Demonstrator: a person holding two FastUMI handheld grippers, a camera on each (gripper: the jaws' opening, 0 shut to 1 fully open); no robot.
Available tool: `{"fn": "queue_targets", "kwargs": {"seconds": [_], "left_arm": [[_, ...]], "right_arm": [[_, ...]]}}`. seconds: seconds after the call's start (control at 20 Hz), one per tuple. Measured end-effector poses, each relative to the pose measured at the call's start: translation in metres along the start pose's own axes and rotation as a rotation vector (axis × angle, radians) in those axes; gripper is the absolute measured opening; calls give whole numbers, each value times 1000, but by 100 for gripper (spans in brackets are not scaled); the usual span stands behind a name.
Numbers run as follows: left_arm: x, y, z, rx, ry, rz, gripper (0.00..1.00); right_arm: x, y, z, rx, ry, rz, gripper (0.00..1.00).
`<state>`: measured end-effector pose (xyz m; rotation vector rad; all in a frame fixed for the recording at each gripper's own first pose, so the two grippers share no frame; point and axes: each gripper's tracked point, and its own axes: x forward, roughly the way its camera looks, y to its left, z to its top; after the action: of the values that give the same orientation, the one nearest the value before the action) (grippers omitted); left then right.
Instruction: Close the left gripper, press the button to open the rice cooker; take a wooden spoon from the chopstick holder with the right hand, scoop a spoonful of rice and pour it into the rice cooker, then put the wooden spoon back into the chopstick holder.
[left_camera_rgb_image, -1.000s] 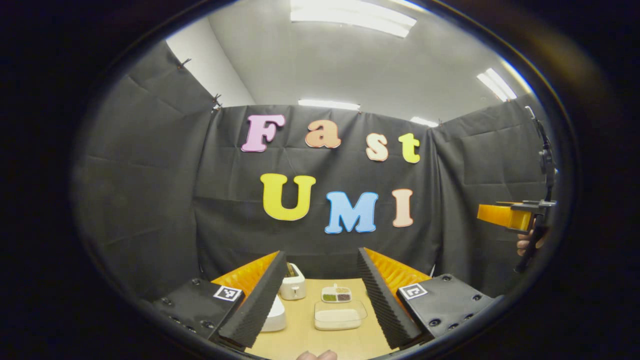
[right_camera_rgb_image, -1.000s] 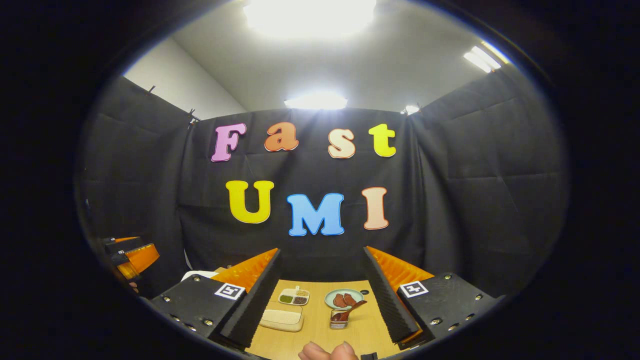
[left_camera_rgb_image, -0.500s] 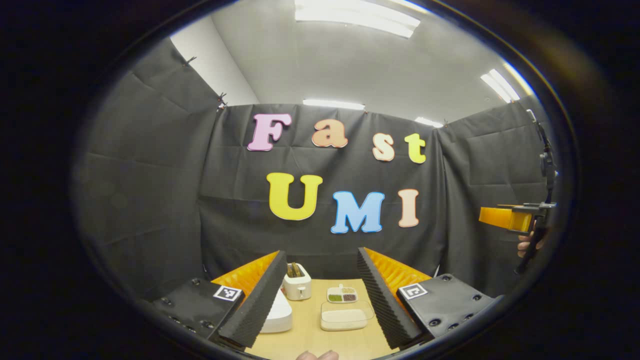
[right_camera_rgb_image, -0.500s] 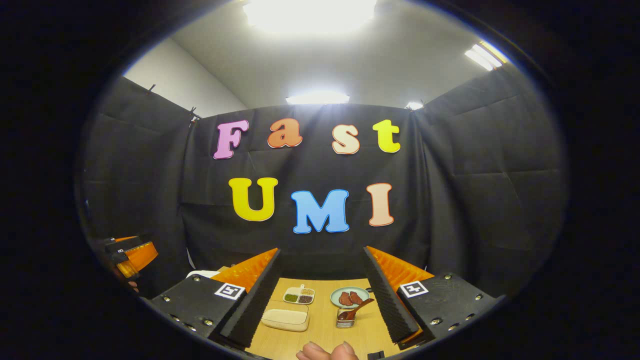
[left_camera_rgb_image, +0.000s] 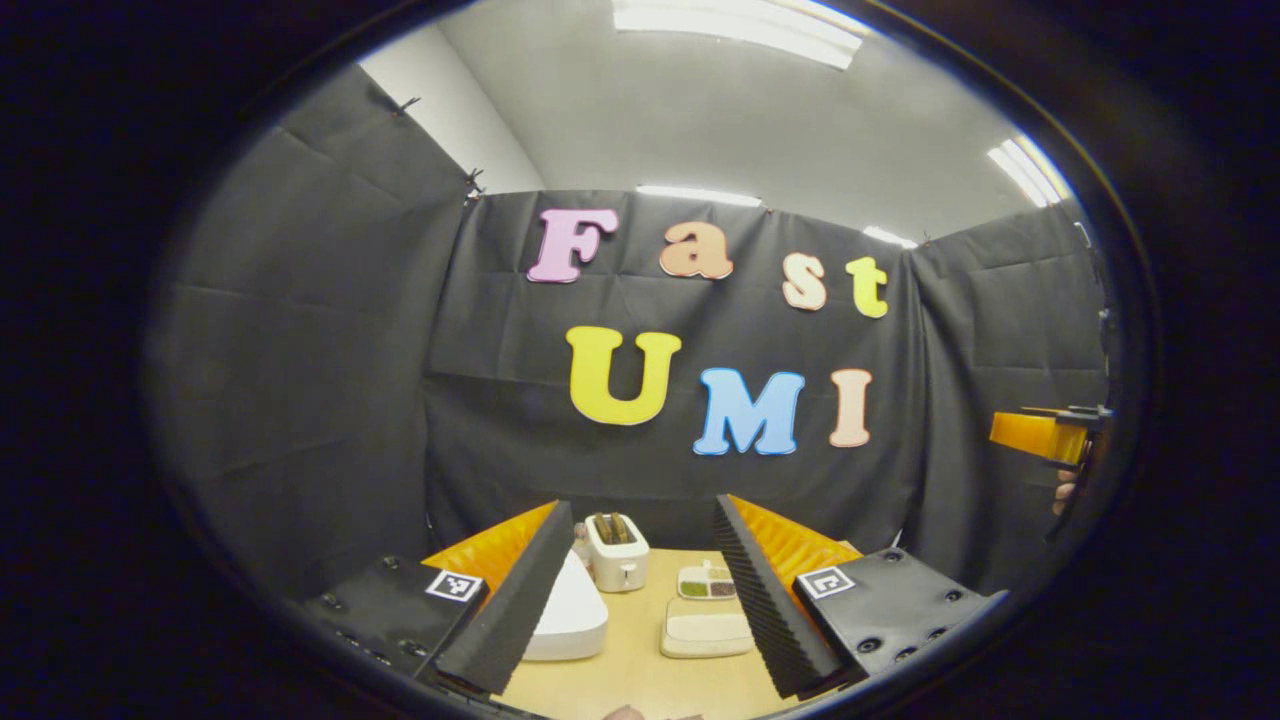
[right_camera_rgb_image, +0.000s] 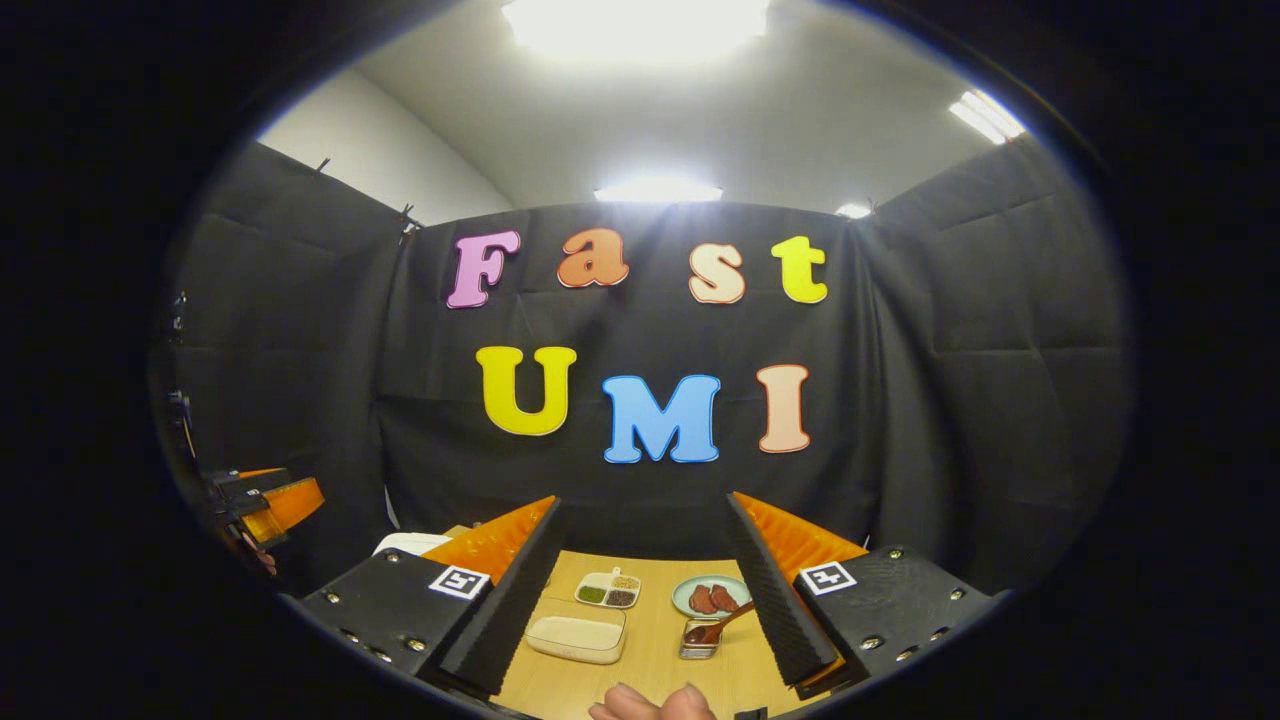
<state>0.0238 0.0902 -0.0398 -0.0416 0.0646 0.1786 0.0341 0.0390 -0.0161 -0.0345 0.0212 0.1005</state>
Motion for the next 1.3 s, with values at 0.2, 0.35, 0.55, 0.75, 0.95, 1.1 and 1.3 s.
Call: {"fn": "queue_targets", "kwargs": {"seconds": [0.2,0.35,0.55,0.75,0.95,1.1,1.3], "left_arm": [[22,19,-30,-11,64,96,84],[43,47,-60,24,108,193,59],[88,79,-123,63,237,254,23],[145,112,-222,-3,424,261,7],[193,141,-290,54,520,284,9],[214,143,-324,48,588,285,9],[228,166,-335,112,586,359,9]], "right_arm": [[12,0,-3,27,-4,78,97],[16,-2,-9,22,-20,119,96],[15,3,-11,-14,-22,114,97],[18,22,-7,-18,-19,54,97],[21,34,-20,-72,11,-9,97],[28,45,-30,-91,43,-20,96],[34,54,-35,-98,68,-17,96]]}}
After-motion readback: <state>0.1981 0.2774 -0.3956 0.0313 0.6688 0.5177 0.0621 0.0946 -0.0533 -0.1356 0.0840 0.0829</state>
